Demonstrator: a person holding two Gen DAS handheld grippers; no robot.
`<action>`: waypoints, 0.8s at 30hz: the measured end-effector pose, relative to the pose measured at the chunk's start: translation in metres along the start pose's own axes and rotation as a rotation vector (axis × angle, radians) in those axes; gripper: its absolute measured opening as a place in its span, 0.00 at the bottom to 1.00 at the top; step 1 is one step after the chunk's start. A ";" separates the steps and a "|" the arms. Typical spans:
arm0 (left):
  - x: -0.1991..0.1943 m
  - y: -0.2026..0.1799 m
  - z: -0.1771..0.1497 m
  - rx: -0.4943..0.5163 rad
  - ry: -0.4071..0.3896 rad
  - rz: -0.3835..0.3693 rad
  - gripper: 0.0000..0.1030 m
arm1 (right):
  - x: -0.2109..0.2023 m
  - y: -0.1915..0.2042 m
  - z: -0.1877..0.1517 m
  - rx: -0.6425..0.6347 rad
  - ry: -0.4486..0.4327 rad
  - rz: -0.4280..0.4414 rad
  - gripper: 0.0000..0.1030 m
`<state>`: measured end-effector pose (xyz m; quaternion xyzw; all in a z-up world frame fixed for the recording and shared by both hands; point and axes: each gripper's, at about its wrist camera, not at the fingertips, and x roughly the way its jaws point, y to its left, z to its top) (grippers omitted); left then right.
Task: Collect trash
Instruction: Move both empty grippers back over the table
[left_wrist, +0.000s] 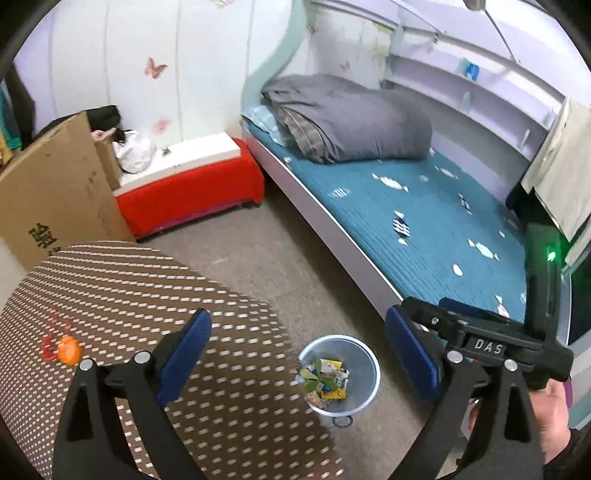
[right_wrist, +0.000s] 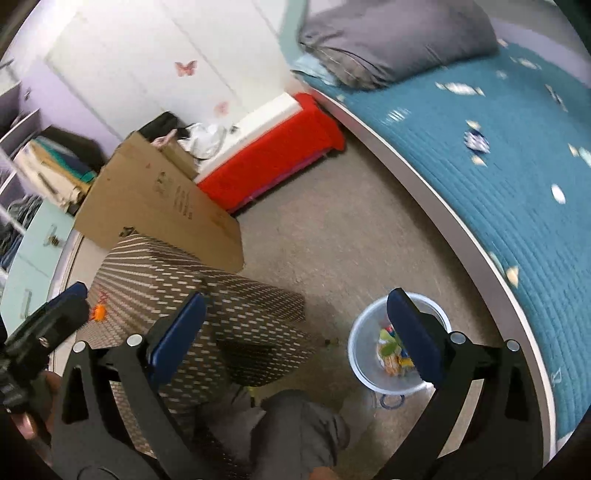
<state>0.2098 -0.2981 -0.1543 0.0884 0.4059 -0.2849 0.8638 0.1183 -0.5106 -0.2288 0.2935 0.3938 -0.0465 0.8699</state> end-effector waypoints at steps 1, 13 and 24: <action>-0.005 0.005 -0.001 -0.006 -0.009 0.007 0.90 | -0.001 0.009 0.001 -0.017 -0.004 0.006 0.94; -0.072 0.093 -0.024 -0.105 -0.128 0.127 0.91 | -0.002 0.137 0.000 -0.255 -0.032 0.077 0.94; -0.084 0.192 -0.062 -0.244 -0.123 0.253 0.91 | 0.033 0.215 -0.021 -0.417 0.006 0.080 0.94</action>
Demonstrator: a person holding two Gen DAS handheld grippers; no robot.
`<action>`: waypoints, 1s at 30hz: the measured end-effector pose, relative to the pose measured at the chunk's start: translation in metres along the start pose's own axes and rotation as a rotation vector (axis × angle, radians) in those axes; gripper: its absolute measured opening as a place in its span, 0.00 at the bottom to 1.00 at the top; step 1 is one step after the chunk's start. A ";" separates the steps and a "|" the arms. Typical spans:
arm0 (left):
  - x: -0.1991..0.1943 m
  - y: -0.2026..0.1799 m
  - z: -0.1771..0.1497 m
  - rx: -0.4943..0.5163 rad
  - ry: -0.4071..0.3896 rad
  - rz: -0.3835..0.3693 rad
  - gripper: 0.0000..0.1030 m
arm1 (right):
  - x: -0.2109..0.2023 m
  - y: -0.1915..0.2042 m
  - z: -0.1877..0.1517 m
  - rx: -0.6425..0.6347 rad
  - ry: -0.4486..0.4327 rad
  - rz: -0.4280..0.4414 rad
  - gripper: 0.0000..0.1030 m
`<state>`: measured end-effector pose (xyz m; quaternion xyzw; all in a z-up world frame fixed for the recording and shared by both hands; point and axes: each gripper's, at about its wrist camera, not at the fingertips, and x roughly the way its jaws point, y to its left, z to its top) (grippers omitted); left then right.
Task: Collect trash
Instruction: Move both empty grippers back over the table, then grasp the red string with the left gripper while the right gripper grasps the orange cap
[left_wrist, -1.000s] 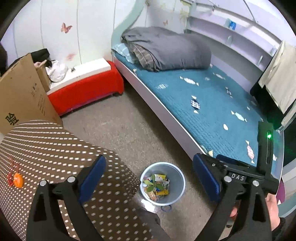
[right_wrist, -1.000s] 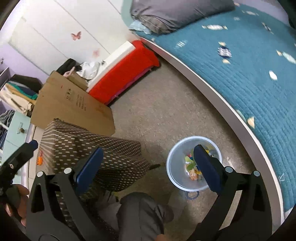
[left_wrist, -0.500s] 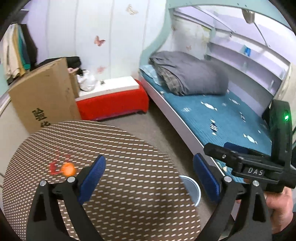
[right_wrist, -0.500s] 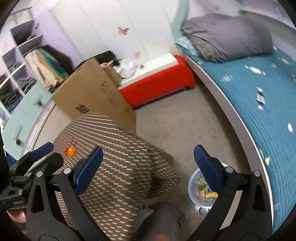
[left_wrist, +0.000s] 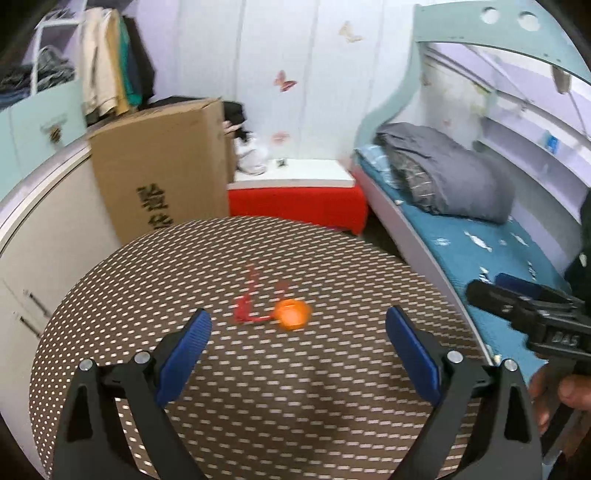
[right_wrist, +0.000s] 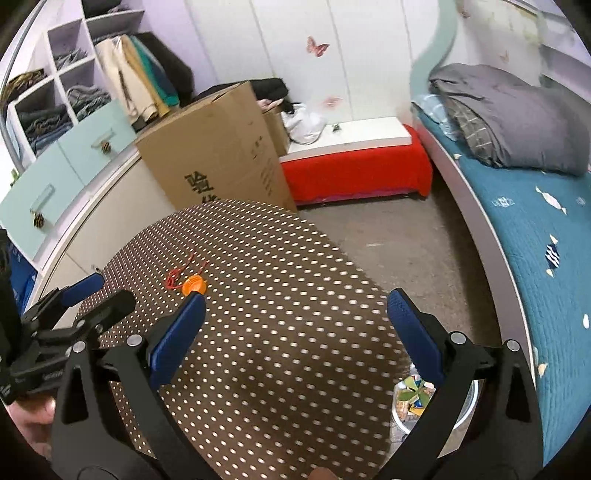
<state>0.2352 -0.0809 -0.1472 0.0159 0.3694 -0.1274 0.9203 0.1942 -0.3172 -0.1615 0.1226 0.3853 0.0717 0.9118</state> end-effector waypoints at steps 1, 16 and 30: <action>0.004 0.010 -0.001 -0.007 0.004 0.014 0.91 | 0.004 0.003 -0.001 -0.007 0.006 0.004 0.94; 0.097 0.061 -0.001 0.007 0.169 0.020 0.50 | 0.056 0.053 -0.013 -0.155 0.095 0.024 0.93; 0.053 0.092 -0.017 -0.018 0.111 0.035 0.07 | 0.130 0.117 -0.016 -0.334 0.166 0.044 0.69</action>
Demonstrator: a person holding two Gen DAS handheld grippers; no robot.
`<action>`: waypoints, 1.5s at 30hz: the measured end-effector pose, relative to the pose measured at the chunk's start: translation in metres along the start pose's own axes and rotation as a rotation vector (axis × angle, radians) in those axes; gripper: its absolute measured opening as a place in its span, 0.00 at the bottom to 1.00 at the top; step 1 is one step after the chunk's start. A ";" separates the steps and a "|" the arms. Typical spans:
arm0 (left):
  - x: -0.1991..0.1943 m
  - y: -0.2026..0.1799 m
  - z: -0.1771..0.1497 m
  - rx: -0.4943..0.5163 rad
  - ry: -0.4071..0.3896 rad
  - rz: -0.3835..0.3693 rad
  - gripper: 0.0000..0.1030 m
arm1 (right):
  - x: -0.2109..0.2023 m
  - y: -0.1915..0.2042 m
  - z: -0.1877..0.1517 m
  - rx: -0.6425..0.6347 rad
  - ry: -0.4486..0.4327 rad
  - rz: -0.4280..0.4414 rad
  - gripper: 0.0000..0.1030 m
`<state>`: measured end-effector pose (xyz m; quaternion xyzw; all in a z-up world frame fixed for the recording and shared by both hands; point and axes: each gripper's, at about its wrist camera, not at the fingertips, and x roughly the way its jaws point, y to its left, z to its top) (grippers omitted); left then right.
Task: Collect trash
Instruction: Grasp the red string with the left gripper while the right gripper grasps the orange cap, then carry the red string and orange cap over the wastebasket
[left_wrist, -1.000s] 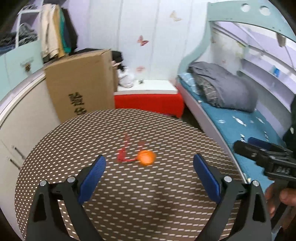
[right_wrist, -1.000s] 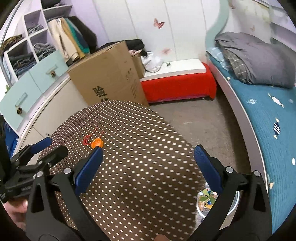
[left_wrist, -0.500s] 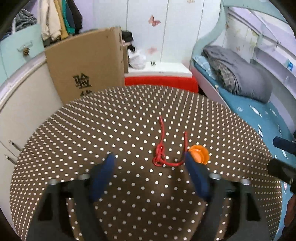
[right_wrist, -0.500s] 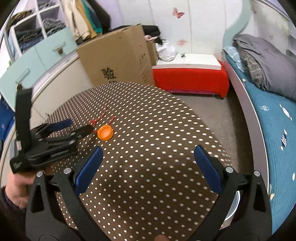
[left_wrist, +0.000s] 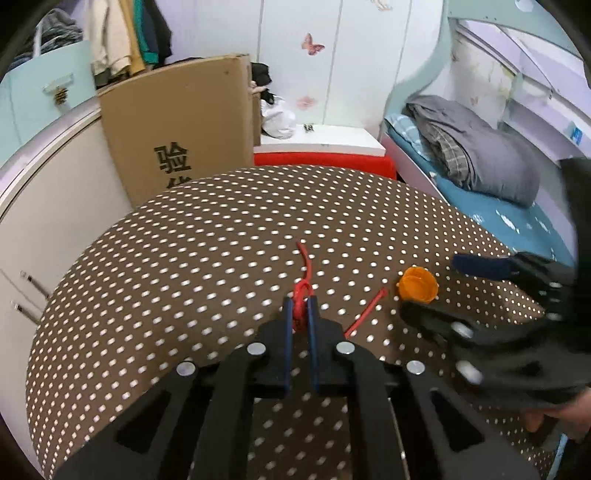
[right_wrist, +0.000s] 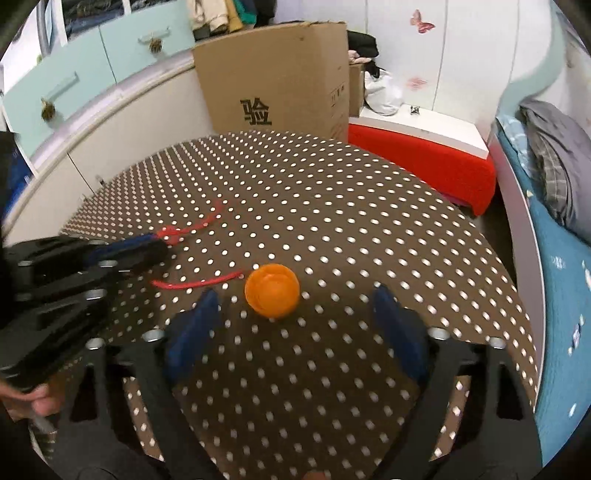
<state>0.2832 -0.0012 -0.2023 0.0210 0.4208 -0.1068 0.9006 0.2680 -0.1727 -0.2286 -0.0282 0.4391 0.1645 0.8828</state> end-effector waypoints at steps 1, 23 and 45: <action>-0.004 0.002 -0.002 -0.004 -0.006 0.002 0.07 | 0.003 0.005 0.001 -0.026 -0.006 -0.032 0.65; -0.126 -0.094 -0.001 0.065 -0.194 -0.165 0.07 | -0.193 -0.077 -0.036 0.140 -0.305 0.048 0.29; -0.160 -0.304 0.020 0.356 -0.251 -0.353 0.07 | -0.305 -0.248 -0.132 0.489 -0.462 -0.155 0.29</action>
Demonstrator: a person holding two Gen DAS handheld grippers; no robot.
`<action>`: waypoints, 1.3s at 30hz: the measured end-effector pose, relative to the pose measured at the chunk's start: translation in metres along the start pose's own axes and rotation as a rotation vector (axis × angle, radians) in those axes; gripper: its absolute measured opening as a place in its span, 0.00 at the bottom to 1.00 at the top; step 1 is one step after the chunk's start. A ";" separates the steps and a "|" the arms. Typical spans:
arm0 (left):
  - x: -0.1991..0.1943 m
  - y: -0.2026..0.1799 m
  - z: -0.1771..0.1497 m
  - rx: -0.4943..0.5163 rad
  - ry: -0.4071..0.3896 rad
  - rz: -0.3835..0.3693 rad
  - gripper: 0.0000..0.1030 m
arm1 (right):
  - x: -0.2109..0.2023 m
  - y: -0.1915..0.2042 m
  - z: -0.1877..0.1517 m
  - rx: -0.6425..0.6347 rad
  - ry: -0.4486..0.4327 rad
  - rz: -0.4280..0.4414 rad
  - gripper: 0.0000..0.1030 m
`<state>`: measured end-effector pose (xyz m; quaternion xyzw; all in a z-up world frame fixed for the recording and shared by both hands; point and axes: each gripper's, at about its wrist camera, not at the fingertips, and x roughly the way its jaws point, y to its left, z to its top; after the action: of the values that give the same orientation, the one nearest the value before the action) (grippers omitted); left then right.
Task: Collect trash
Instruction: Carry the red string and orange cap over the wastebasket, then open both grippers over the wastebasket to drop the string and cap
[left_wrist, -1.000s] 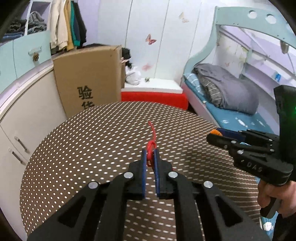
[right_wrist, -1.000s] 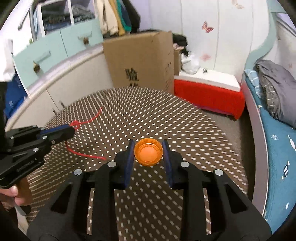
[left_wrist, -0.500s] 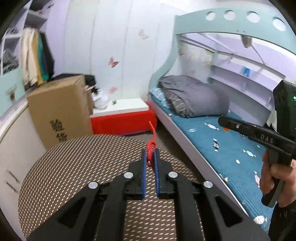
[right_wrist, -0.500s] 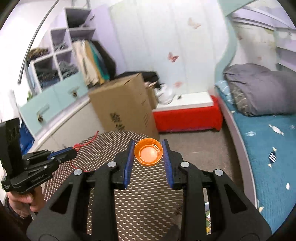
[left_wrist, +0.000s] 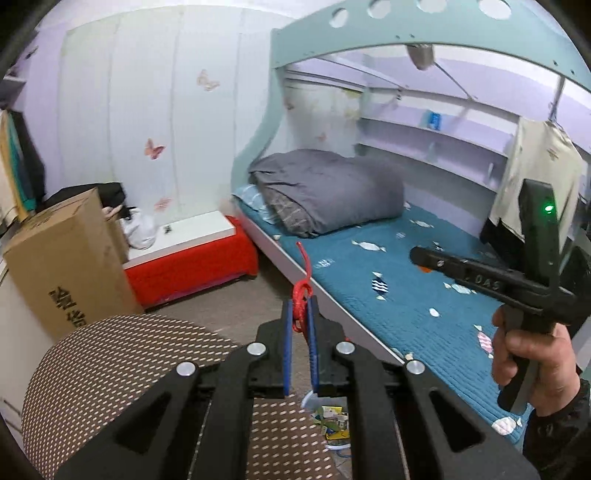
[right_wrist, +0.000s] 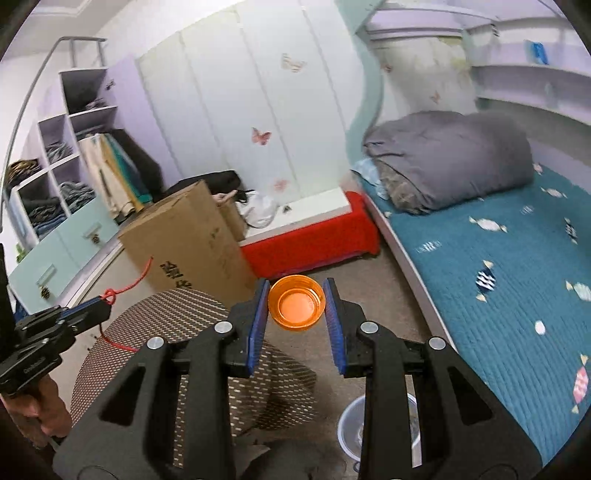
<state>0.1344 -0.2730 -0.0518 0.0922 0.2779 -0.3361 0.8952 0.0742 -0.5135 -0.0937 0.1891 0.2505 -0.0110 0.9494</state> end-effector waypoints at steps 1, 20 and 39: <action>0.007 -0.006 0.001 0.008 0.011 -0.011 0.07 | 0.001 -0.006 -0.003 0.012 0.007 -0.005 0.29; 0.211 -0.058 -0.079 0.026 0.484 -0.088 0.07 | 0.120 -0.129 -0.110 0.322 0.346 -0.061 0.29; 0.259 -0.055 -0.091 0.031 0.558 0.019 0.90 | 0.152 -0.176 -0.169 0.588 0.448 -0.078 0.93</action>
<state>0.2194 -0.4253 -0.2708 0.1972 0.5078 -0.2936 0.7855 0.1071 -0.6039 -0.3641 0.4419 0.4451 -0.0770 0.7750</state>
